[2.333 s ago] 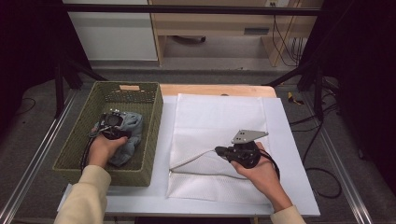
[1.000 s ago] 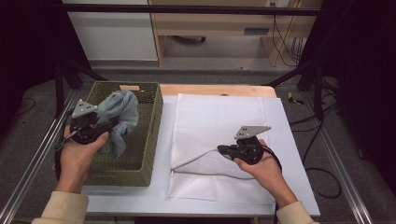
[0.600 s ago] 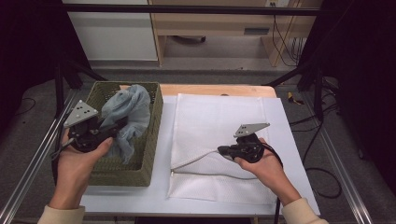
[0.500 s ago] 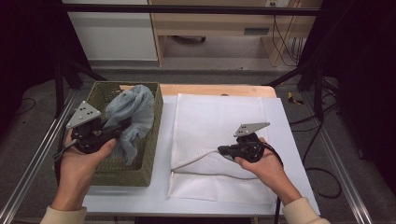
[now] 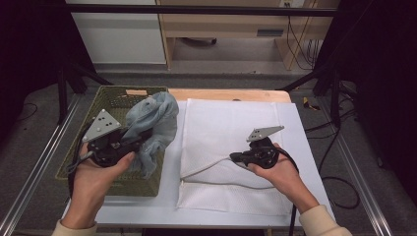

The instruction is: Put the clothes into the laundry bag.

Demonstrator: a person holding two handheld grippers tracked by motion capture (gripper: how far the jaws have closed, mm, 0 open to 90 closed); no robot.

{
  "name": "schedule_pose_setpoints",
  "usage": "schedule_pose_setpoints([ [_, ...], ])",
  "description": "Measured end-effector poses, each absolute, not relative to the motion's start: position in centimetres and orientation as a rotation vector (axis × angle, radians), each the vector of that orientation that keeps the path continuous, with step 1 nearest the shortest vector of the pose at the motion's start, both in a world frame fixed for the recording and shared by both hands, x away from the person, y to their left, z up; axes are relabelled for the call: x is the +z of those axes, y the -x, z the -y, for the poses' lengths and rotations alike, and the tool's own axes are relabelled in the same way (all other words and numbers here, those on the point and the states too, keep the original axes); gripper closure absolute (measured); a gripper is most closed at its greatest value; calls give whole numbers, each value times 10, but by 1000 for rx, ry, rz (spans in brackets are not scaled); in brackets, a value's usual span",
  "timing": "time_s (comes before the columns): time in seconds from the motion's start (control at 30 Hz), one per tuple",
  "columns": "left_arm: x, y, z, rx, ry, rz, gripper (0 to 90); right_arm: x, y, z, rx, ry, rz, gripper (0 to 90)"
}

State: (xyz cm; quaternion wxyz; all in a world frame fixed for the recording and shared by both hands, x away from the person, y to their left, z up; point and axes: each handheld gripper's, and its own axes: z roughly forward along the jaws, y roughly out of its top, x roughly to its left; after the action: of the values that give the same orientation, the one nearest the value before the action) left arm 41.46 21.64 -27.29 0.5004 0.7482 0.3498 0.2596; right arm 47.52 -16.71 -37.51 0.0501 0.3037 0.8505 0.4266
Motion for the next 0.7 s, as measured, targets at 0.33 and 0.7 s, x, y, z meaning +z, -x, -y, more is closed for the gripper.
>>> schedule_pose_setpoints([
  [0.33, -279, -398, -191, 579, -1822, -769, 702, -376, -478, 166, 1297, -935, -2597, 900],
  [0.7, -287, -383, -157, 472, -1814, -670, 701, -376, -480, 169, 1311, -957, -2594, 900],
])
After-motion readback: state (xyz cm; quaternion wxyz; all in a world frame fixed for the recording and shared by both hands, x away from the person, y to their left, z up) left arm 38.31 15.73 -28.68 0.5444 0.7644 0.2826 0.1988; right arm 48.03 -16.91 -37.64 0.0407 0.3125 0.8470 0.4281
